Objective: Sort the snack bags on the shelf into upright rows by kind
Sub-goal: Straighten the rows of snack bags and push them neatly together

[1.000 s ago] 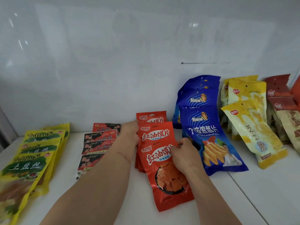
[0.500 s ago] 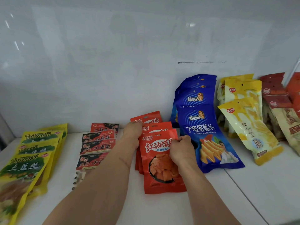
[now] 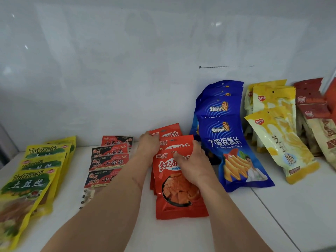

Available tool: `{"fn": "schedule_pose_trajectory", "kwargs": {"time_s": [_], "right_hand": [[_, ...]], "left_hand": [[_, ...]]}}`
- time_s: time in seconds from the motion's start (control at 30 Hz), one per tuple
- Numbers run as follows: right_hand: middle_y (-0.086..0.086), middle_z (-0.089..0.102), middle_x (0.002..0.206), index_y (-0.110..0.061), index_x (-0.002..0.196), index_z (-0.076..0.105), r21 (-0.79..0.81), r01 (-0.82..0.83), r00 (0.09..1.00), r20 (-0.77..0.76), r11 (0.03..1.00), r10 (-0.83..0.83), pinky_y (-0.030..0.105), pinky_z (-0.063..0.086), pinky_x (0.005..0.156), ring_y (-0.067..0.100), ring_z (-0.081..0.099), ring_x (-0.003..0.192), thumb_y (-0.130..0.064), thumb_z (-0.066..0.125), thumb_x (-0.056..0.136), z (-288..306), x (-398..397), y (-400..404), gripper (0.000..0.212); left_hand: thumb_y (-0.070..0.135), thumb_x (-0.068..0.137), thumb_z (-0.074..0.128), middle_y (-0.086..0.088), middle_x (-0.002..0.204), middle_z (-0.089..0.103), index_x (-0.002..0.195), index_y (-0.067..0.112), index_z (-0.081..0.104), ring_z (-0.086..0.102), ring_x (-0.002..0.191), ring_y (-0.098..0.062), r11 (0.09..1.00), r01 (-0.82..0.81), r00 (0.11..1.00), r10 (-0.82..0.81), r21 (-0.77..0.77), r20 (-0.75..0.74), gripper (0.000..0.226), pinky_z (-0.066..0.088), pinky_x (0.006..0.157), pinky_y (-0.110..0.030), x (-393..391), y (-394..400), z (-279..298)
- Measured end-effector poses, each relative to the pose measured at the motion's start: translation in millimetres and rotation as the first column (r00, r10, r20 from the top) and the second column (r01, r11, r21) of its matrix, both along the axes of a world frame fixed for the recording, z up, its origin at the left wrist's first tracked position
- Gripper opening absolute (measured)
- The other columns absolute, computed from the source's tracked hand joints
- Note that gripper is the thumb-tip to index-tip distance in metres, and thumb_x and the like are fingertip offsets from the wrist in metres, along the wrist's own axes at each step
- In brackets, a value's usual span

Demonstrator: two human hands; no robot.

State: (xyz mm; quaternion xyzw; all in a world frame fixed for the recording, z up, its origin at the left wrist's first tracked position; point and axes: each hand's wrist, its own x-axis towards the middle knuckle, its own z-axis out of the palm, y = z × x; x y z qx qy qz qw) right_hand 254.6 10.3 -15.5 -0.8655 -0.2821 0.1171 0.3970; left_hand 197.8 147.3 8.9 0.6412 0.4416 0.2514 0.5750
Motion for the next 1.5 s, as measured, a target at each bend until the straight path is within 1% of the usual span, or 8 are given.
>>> {"fn": "schedule_pose_trajectory", "kwargs": {"time_s": [0.3, 0.43, 0.6, 0.73, 0.9, 1.07, 1.23, 1.5], "right_hand": [[0.004, 0.038, 0.154, -0.023, 0.157, 0.017, 0.069, -0.001, 0.998, -0.056, 0.998, 0.004, 0.047, 0.039, 0.112, 0.026, 0.045, 0.137, -0.057, 0.06, 0.091, -12, 2, 8, 0.086], [0.0, 0.055, 0.137, -0.032, 0.146, 0.035, 0.169, -0.007, 0.992, -0.119, 0.986, 0.027, 0.045, 0.052, 0.099, 0.021, 0.062, 0.115, -0.058, 0.066, 0.085, -9, 10, 5, 0.073], [-0.004, 0.058, 0.132, -0.029, 0.141, 0.041, 0.203, -0.057, 0.981, -0.168, 0.978, 0.092, 0.031, 0.048, 0.084, 0.019, 0.063, 0.113, -0.053, 0.063, 0.091, -12, 13, -8, 0.06], [-0.004, 0.062, 0.128, -0.033, 0.136, 0.046, 0.225, -0.051, 0.987, -0.135, 0.973, 0.083, 0.042, 0.052, 0.098, 0.019, 0.064, 0.112, -0.054, 0.062, 0.086, -15, 2, -7, 0.056], [-0.002, 0.062, 0.128, -0.029, 0.134, 0.045, 0.217, -0.081, 0.992, -0.08, 0.973, 0.101, 0.048, 0.052, 0.098, 0.022, 0.063, 0.115, -0.071, 0.052, 0.07, -18, -12, -5, 0.076], [0.003, 0.047, 0.146, -0.02, 0.144, 0.042, 0.184, -0.081, 0.994, 0.089, 0.98, 0.065, 0.035, 0.04, 0.105, 0.023, 0.046, 0.135, -0.043, 0.057, 0.098, 7, -13, -34, 0.054], [0.002, 0.052, 0.143, -0.018, 0.143, 0.047, 0.275, -0.005, 0.971, 0.231, 0.961, -0.061, 0.037, 0.046, 0.106, 0.018, 0.049, 0.132, -0.042, 0.056, 0.099, 25, 5, -66, 0.051], [0.005, 0.053, 0.14, -0.019, 0.137, 0.049, 0.181, 0.167, 0.942, 0.261, 0.969, -0.211, 0.037, 0.048, 0.095, 0.022, 0.05, 0.128, -0.048, 0.063, 0.093, 11, 82, -112, 0.054]], "left_hand": [[0.049, 0.105, 0.04, -0.012, 0.118, 0.069, 0.138, 0.012, 0.049, 0.07, 0.099, -0.028, 0.998, 0.012, 0.998, -0.008, 0.059, -0.066, 0.05, 0.059, 0.083, -0.04, -3, -1, -7], [0.054, 0.102, 0.045, -0.01, 0.106, 0.068, 0.14, 0.008, 0.046, 0.069, 0.08, -0.022, 0.998, -0.038, 0.999, 0.038, -0.048, 0.002, 0.059, 0.053, 0.054, -0.029, -12, -2, 2], [0.052, 0.101, 0.05, -0.003, 0.088, 0.067, 0.137, 0.013, 0.043, 0.067, 0.066, -0.014, 0.997, -0.076, 0.995, 0.076, 0.005, -0.065, 0.054, 0.05, 0.042, -0.024, -35, -25, 5], [0.049, 0.098, 0.057, -0.01, 0.113, 0.068, 0.148, 0.013, 0.032, 0.072, 0.093, -0.027, 0.991, -0.128, 0.985, 0.13, 0.031, -0.117, 0.066, 0.061, 0.078, -0.04, -41, -44, -18], [0.052, 0.087, 0.059, -0.008, 0.127, 0.066, 0.135, 0.015, 0.05, 0.07, 0.101, -0.026, 0.961, -0.104, 0.983, 0.139, 0.257, -0.122, 0.061, 0.059, 0.088, -0.044, -43, -48, -32], [0.045, 0.099, 0.054, -0.018, 0.162, 0.027, 0.153, 0.003, 0.029, 0.023, 0.151, -0.034, 0.886, -0.022, 0.939, 0.177, 0.463, -0.295, 0.073, 0.023, 0.122, -0.045, -43, -59, -14], [0.043, 0.102, 0.05, -0.016, 0.166, 0.018, 0.157, 0.003, 0.021, 0.017, 0.153, -0.033, 0.808, -0.004, 0.969, 0.149, 0.589, -0.198, 0.075, 0.018, 0.122, -0.044, -27, -82, 5], [0.05, 0.101, 0.049, -0.012, 0.161, 0.033, 0.158, 0.01, 0.025, 0.038, 0.145, -0.029, 0.954, 0.024, 0.999, -0.036, 0.299, 0.036, 0.074, 0.04, 0.107, -0.038, 46, -114, 17]]}}
